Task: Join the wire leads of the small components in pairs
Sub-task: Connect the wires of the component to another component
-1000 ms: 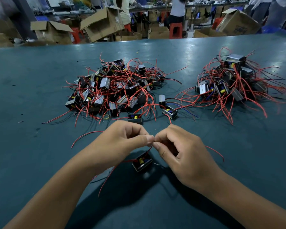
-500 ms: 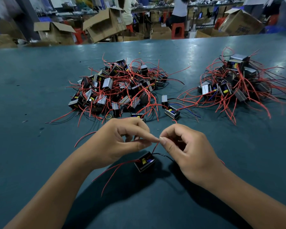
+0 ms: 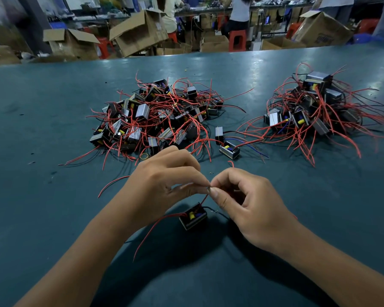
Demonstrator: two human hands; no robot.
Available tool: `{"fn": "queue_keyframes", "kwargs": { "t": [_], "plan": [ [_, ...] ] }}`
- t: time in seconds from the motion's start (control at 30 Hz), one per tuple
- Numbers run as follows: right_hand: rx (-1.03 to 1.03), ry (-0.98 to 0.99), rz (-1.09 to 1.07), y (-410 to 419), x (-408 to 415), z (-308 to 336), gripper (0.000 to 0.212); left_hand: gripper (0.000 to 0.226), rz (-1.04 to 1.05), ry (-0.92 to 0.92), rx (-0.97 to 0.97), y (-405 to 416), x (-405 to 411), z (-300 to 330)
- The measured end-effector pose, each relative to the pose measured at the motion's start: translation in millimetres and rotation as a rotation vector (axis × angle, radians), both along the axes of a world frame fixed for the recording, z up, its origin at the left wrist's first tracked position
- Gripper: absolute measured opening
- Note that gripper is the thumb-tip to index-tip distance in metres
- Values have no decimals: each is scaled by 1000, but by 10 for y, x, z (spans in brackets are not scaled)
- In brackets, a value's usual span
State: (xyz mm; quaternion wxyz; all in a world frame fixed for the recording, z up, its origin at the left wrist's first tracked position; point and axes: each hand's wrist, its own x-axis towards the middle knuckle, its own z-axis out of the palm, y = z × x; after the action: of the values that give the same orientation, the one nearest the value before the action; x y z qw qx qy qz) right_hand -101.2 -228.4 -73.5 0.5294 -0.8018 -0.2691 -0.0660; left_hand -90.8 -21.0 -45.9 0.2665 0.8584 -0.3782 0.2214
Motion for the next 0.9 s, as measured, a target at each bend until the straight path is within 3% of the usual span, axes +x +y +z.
{"fn": "queue_keyframes", "kwargs": {
  "t": [0.17, 0.4, 0.5, 0.6, 0.77, 0.9],
  "plan": [
    [-12, -72, -14, 0, -4, 13, 7, 19, 13, 46, 20, -29, -26, 18],
    [-129, -300, -60, -18, -5, 5, 4, 18, -2, 538, -264, -105, -114, 3],
    [-141, -312, -68, -16, 2, -17, 4, 21, 46, 723, -419, -153, -108, -36],
    [-42, -192, -110, -20, 25, -20, 5, 19, 56, 746, -450, -162, -106, -72],
    [13, -32, -112, -18, 48, -40, 10, 11, 53, 702, -239, -122, -59, -104],
    [25, 13, -116, -63, 75, -20, 11, 12, 78, 684, -237, -86, -35, -97]
  ]
}}
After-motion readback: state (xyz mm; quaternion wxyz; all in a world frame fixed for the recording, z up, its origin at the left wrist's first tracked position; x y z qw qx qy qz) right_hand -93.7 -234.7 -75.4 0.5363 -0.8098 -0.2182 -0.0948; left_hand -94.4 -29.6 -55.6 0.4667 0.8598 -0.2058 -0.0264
